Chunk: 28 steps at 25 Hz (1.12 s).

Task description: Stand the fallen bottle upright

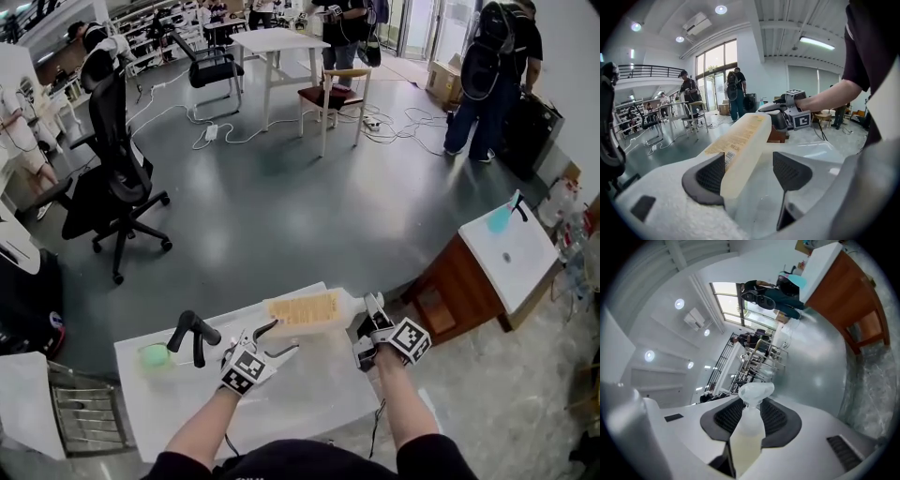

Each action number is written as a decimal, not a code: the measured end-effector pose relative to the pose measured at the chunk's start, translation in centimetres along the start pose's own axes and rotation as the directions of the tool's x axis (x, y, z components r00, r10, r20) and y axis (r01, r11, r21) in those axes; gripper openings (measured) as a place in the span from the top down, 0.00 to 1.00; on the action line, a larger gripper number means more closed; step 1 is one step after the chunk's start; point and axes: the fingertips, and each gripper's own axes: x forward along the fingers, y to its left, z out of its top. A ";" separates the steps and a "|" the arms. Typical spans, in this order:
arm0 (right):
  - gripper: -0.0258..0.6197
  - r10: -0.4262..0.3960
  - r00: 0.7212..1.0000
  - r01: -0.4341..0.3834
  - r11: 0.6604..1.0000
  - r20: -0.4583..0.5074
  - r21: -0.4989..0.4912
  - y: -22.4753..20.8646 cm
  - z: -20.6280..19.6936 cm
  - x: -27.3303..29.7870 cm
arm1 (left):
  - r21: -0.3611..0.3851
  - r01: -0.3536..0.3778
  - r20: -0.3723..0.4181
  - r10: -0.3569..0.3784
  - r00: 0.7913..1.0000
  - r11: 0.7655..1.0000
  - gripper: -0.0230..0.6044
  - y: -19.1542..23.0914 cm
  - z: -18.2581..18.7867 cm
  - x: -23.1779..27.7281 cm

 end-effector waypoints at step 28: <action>0.81 0.343 0.778 -0.627 0.486 -0.527 -0.610 28.4 -14.7 7.3 | -0.315 -0.136 0.102 0.176 0.979 0.939 0.49 1.6 -3.9 -5.5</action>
